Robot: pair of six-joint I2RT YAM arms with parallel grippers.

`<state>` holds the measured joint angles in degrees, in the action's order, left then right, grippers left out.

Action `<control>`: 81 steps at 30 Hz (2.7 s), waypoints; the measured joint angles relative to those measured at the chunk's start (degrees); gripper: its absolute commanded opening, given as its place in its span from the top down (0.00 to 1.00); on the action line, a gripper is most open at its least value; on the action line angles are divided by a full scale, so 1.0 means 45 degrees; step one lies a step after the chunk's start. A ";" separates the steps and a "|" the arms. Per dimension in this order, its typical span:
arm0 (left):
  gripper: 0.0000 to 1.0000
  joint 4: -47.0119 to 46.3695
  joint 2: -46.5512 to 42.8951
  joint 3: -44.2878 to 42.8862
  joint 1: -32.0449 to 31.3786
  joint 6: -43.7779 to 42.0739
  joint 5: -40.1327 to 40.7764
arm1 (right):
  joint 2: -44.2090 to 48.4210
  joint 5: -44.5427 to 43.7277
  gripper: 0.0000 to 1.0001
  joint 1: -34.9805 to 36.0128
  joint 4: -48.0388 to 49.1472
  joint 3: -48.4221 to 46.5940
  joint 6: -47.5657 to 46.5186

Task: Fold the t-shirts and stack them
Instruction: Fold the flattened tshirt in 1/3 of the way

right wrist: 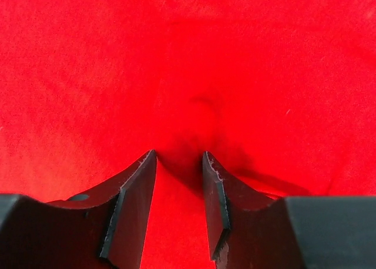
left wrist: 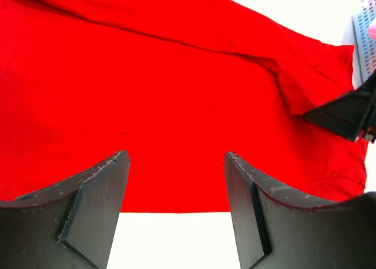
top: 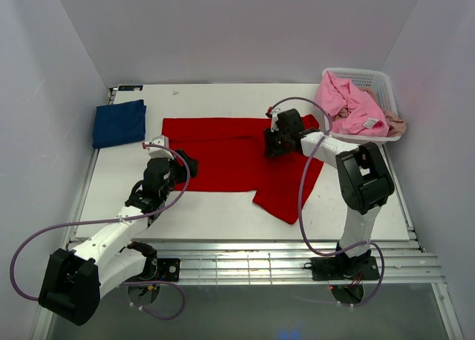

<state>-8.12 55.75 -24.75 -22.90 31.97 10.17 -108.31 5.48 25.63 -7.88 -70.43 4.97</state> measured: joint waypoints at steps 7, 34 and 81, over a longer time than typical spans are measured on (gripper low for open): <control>0.24 -0.0010 0.0000 0.0015 0.0000 0.0010 0.0000 | 0.1559 0.0461 0.57 0.0000 -0.0228 0.1039 0.0194; 0.20 -0.0015 0.0015 0.0160 0.0000 0.0102 -0.0034 | 0.1039 0.1098 0.55 0.0214 -0.0107 0.1404 0.0763; 0.18 -0.0015 0.0121 0.0160 0.0000 -0.0204 0.0311 | -0.0991 0.1763 0.92 0.0355 0.0952 -0.0704 0.1433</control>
<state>-8.19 56.29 -24.03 -22.90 31.05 11.57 -112.77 13.41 27.22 -3.60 -73.60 11.42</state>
